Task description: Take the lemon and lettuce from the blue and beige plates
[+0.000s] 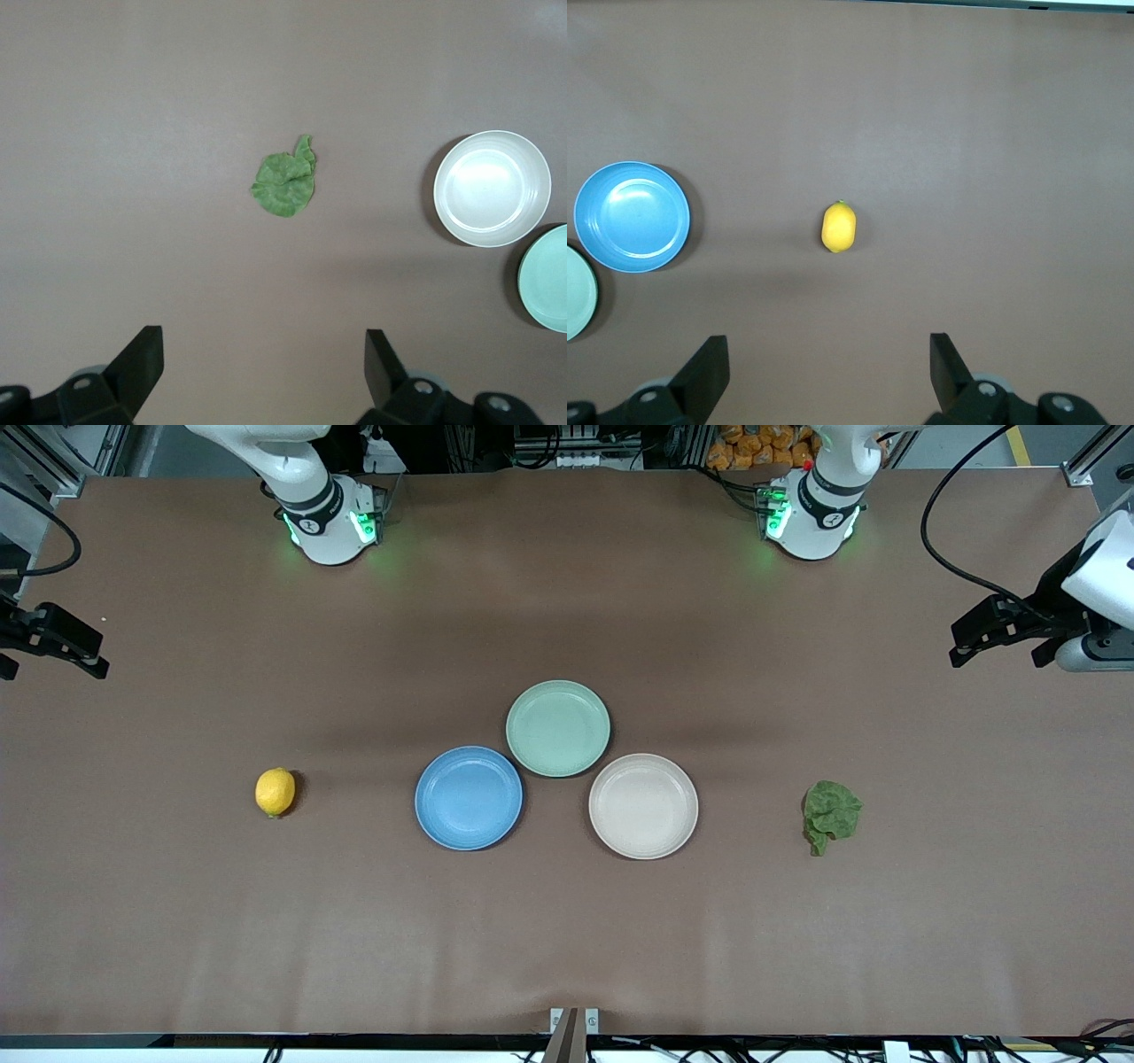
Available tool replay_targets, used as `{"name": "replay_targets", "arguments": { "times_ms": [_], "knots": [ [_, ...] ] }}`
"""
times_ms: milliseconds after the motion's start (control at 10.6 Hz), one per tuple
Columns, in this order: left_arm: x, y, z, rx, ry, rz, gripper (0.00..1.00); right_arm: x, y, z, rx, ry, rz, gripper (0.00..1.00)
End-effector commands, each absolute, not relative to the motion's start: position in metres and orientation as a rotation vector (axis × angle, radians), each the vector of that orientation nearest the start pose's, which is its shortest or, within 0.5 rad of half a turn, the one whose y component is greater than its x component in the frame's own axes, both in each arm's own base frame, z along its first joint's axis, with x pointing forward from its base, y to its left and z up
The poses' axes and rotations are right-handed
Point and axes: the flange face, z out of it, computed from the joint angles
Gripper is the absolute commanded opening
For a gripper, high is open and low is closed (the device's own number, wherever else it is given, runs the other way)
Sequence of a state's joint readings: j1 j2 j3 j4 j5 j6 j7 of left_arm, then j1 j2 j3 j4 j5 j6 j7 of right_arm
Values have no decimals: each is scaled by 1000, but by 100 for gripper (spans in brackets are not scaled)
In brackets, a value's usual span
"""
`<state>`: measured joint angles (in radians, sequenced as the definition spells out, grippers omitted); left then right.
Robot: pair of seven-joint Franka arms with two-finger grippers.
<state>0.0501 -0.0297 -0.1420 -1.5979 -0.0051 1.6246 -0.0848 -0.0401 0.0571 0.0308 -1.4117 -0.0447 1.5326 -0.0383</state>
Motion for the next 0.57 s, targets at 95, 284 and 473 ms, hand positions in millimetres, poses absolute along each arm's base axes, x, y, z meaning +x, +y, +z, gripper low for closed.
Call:
{"name": "replay_targets", "arguments": {
  "times_ms": [95, 284, 473],
  "knots": [
    [545, -52, 639, -3153, 43, -85, 100, 564, -18, 664, -3161, 7, -91, 100],
    [545, -53, 639, -3153, 43, -85, 100, 564, -18, 664, -3160, 10, -91, 100],
    [545, -53, 638, -3153, 43, -83, 100, 565, -19, 663, -3155, 12, -87, 100]
  ]
}}
